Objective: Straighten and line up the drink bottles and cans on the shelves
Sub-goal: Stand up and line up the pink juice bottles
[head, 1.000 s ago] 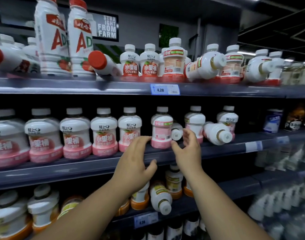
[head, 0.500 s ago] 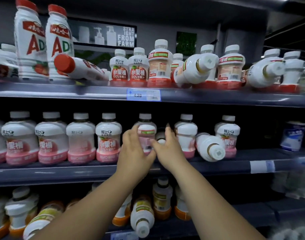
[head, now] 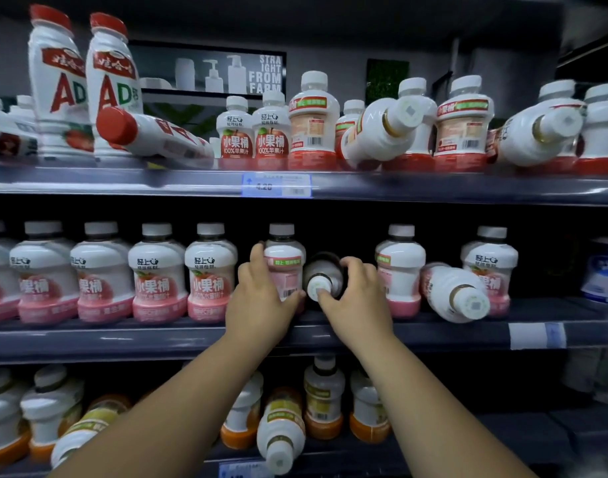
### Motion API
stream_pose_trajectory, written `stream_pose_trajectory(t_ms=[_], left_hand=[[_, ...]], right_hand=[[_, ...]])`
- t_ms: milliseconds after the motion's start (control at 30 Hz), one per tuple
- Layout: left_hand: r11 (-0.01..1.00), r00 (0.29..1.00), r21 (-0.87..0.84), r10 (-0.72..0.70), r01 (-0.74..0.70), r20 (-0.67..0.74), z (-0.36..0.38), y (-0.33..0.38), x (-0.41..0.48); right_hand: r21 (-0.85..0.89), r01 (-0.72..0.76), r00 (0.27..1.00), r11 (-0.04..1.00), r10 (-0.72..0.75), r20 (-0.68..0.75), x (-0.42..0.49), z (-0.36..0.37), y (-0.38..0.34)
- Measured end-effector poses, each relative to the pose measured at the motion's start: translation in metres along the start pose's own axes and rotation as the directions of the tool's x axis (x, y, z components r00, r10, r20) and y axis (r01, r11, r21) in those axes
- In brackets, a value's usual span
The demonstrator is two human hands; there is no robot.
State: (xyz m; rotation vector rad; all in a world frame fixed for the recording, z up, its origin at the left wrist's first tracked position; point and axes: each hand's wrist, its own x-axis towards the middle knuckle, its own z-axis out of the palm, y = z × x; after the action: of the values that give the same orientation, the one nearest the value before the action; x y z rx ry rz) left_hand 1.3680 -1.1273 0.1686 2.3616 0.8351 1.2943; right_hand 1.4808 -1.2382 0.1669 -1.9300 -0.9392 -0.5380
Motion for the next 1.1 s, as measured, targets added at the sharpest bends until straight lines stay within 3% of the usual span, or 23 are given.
stream_pose_trajectory(t_ms=[133, 367, 533, 667, 800, 967, 1100], left_hand=[[0.998, 0.999, -0.069, 0.015, -0.013, 0.029, -0.002, -0.005, 0.0], [0.989, 0.998, -0.145, 0.038, -0.029, 0.059, -0.006, -0.011, 0.001], [0.989, 0.996, -0.146, 0.052, -0.04, 0.077, -0.008, -0.011, 0.001], [0.992, 0.996, -0.126, 0.023, -0.013, 0.084, -0.009, -0.009, 0.0], [0.997, 0.996, -0.076, 0.004, 0.003, 0.087, -0.007, -0.006, 0.0], [0.993, 0.997, -0.119, 0.011, -0.001, 0.08, -0.009, -0.007, 0.002], [0.99, 0.995, -0.136, -0.03, 0.044, 0.099, -0.01, -0.006, 0.003]], right_hand=[[-0.1, -0.054, 0.994, 0.994, 0.063, 0.089, 0.01, 0.009, -0.014], [-0.158, -0.11, 0.99, 0.981, 0.122, 0.069, 0.011, 0.015, -0.014], [-0.024, -0.085, 0.996, 0.996, 0.084, -0.042, 0.006, 0.008, -0.012], [0.078, 0.026, 0.965, 0.997, -0.005, -0.264, 0.013, -0.01, -0.016], [0.293, 0.144, 0.94, 0.945, -0.038, -0.34, 0.03, -0.021, -0.026], [0.356, 0.034, 0.999, 0.934, -0.017, -0.051, 0.028, -0.005, -0.024], [0.308, -0.085, 0.996, 0.948, 0.073, 0.051, 0.03, -0.006, -0.011]])
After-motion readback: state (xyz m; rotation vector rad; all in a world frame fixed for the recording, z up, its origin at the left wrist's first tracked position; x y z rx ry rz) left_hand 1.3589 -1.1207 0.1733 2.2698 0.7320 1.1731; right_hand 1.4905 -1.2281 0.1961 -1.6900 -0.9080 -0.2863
